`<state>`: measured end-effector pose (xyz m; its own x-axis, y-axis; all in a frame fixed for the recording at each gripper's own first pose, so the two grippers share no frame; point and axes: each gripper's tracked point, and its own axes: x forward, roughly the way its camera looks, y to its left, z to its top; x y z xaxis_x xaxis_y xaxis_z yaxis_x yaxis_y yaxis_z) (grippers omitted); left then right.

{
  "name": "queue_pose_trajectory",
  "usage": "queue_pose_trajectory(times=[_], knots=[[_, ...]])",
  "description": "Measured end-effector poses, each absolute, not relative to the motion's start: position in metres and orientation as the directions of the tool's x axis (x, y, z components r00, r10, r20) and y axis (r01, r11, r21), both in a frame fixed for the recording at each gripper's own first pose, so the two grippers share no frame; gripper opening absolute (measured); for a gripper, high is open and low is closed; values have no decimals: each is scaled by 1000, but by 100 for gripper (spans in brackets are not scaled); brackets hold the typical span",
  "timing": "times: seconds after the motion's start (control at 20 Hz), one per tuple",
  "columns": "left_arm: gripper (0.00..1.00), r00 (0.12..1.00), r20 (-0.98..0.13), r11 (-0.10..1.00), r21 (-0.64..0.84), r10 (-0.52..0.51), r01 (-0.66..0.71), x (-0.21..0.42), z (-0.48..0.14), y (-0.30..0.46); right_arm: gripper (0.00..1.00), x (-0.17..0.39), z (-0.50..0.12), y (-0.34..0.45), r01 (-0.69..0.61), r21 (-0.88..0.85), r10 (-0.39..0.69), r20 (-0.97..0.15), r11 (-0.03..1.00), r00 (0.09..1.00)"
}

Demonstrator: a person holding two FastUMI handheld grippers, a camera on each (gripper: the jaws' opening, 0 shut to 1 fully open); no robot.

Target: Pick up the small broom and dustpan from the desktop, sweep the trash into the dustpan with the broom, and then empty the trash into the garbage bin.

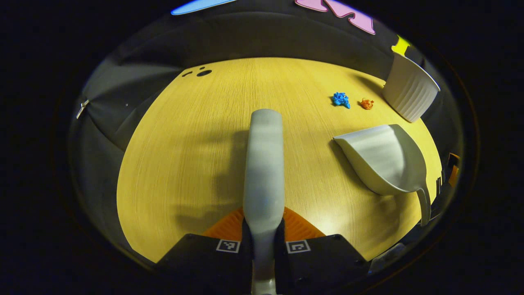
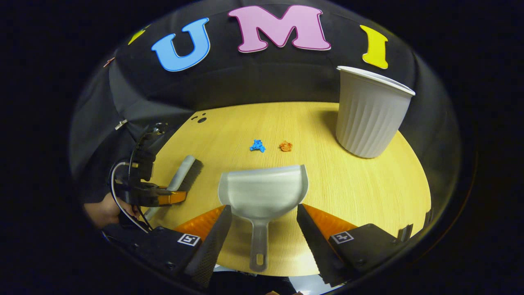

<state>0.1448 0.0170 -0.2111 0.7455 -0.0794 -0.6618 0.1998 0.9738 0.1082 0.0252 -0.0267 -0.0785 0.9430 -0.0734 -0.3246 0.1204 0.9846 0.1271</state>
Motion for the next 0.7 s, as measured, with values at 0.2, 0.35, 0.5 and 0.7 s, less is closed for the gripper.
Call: queue_pose_trajectory(times=[0.2, 0.35, 0.5, 0.7], knots=[[25, 761, -637, 980, 42, -125, 195, 131, -211, 18, 99, 15, -87, -20, 124, 108, -75, -374, 986, 924], [25, 794, -588, 983, -8, -154, 184, 116, -192, 22, 99, 10, -99, -15, 122, 74, -80, -424, 990, 902], [25, 806, -564, 984, -92, -180, 155, 92, -174, 26, 99, 12, -116, -10, 136, 105, -70, -474, 985, 877], [24, 810, -560, 981, -167, -174, 96, 66, -163, 35, 100, 22, -145, -21, 204, 124, -108, -533, 971, 839]])
